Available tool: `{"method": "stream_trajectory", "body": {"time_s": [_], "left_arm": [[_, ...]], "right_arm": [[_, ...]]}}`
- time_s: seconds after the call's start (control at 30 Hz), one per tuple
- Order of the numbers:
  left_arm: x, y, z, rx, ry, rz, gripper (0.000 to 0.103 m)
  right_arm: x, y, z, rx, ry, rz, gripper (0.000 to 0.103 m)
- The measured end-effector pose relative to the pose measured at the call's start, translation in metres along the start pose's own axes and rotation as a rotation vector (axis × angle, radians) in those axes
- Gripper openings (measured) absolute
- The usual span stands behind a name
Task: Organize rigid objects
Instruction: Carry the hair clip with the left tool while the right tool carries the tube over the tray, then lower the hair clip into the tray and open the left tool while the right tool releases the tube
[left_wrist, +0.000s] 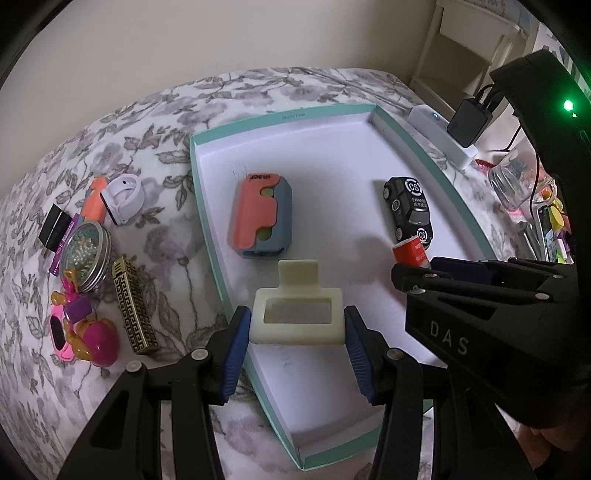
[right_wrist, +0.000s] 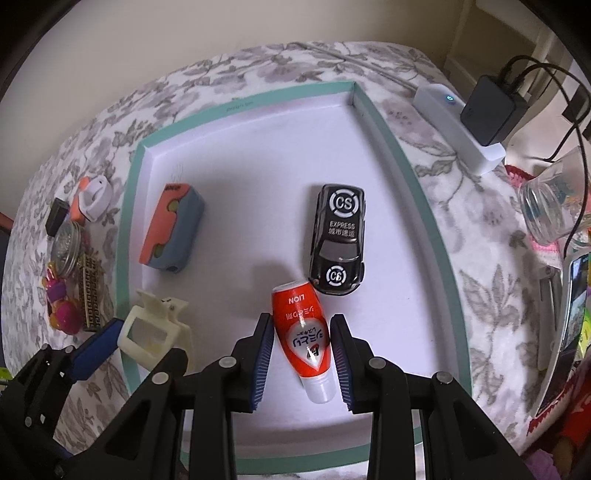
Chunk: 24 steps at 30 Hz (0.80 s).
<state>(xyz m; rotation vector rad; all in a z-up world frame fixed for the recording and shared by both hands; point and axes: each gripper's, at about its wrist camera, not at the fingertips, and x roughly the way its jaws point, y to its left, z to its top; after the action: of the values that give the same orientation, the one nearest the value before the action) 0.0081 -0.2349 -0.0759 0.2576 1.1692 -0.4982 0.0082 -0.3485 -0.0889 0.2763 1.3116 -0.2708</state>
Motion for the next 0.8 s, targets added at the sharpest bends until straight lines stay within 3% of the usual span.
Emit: {"method": "stream_trajectory", "body": {"time_s": [0.57, 0.8], "left_arm": [[-0.001, 0.004, 0.005, -0.018, 0.005, -0.004, 0.054], [-0.016, 0.010, 0.010, -0.040, -0.038, -0.006, 0.055]], "right_arm": [[-0.004, 0.002, 0.005, -0.010, -0.014, 0.000, 0.034], [-0.020, 0.000, 0.007, 0.002, -0.062, -0.007, 0.034]]}}
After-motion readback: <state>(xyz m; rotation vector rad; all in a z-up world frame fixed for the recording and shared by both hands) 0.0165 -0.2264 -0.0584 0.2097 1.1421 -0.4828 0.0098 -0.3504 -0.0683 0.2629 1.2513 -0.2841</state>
